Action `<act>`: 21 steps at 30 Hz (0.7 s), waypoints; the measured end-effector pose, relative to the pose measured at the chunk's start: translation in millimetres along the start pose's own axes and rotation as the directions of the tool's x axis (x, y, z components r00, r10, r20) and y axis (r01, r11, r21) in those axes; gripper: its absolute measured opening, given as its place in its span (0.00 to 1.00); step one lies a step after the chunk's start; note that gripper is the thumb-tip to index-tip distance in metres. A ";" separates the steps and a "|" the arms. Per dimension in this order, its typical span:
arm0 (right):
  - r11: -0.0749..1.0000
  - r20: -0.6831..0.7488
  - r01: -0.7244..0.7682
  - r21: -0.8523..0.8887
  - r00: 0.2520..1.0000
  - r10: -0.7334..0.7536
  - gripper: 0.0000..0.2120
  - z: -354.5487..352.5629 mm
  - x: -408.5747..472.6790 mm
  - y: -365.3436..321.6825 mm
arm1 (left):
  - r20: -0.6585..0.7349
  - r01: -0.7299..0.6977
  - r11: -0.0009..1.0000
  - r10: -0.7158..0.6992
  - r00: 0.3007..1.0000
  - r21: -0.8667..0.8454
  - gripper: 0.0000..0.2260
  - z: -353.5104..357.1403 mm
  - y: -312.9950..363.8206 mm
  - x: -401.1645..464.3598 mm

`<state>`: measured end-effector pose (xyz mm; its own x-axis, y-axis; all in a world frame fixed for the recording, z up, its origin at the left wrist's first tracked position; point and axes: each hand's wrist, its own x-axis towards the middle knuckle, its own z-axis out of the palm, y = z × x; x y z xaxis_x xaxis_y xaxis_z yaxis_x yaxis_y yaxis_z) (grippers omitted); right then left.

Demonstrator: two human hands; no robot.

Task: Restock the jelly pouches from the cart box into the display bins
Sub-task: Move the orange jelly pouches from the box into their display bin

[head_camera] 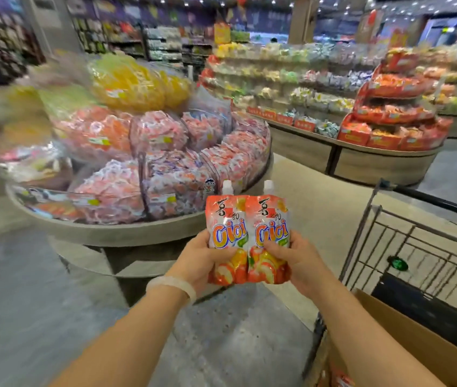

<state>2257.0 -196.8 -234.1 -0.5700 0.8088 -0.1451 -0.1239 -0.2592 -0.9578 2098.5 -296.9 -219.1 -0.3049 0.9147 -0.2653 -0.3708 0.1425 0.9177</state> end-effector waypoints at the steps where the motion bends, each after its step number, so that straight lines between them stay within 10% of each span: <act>1: 1.000 0.012 -0.001 -0.006 1.000 0.001 0.14 17.7 7.5 1.9 | -0.018 -0.010 1.000 0.010 1.000 0.003 0.17 -17.5 6.6 -2.5; 21: 0.992 0.252 -0.088 -0.085 0.962 0.107 0.15 386.5 145.3 65.4 | -0.345 -0.145 0.989 0.135 0.929 -0.004 0.15 -370.1 122.7 -26.9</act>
<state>1852.1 -300.4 -222.0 -0.7658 0.6175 -0.1795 -0.0036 -0.2832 -0.9590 1736.5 -444.0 -208.9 -0.6360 0.7382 -0.2246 -0.3260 0.0067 0.9453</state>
